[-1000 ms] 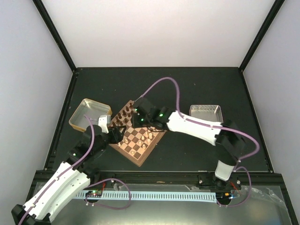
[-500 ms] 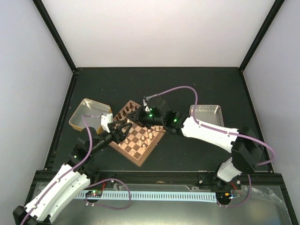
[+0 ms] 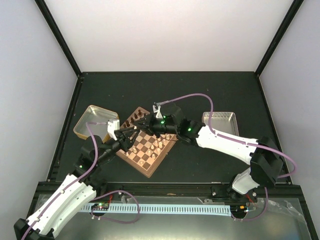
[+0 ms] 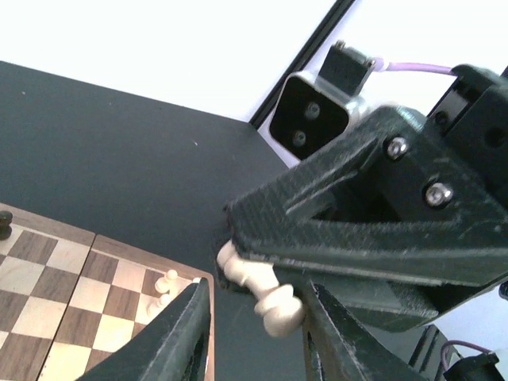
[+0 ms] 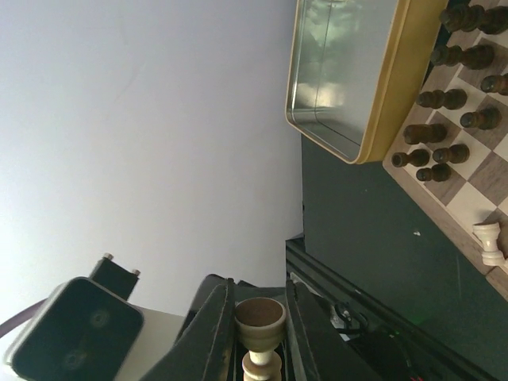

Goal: Set up the chess pieces on the board
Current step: Place the chess piece on the chessboard.

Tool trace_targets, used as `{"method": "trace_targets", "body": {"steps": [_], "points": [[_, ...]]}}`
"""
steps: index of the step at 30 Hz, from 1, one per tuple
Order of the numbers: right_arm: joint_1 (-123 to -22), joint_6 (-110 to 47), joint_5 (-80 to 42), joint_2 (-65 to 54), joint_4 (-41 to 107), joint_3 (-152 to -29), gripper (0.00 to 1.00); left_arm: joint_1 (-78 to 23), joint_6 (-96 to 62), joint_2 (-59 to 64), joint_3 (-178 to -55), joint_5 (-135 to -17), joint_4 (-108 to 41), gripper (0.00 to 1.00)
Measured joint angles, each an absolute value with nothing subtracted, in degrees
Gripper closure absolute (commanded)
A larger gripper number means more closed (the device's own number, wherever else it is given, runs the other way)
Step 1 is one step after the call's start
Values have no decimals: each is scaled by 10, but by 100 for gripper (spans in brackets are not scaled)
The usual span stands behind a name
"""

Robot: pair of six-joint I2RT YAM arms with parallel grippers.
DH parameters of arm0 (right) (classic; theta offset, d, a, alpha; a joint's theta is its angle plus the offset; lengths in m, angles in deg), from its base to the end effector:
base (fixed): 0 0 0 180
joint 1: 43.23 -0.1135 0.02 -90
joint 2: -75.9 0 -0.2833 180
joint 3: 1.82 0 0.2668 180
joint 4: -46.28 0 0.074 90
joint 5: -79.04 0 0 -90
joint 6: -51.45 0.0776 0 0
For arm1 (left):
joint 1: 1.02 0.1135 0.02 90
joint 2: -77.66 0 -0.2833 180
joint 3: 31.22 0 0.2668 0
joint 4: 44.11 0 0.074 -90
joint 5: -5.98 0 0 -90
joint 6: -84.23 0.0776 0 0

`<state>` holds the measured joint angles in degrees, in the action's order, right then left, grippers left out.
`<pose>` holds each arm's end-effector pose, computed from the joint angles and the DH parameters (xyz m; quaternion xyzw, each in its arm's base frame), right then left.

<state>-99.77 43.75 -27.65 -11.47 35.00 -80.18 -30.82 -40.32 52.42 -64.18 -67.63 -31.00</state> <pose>0.2073 0.3540 0.3033 0.1001 0.8100 0.5712 0.0873 0.1418 -0.1064 0.2562 0.0655 0.7354 -0.4440 0.5078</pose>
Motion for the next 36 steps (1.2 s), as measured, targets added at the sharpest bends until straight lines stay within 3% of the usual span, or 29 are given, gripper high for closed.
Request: {"method": "trace_targets", "body": {"steps": [4,7,13,16,24,36], "points": [[-998,440,-280,-115,350,-795,89,-308,-402,526,-642,-677,-318,63],[-998,441,-281,-115,351,-793,89,-308,-400,526,-642,-677,-318,67],[-997,440,-279,-114,354,-792,89,-308,-397,529,-640,-681,-318,91],[-995,439,-277,-111,356,-786,85,-308,-397,529,-639,-687,-314,98],[-996,370,-255,-103,326,-778,55,-308,-383,513,-669,-692,-234,98],[-979,209,-70,10,180,-742,50,-316,-331,328,-813,-623,71,99]]}}
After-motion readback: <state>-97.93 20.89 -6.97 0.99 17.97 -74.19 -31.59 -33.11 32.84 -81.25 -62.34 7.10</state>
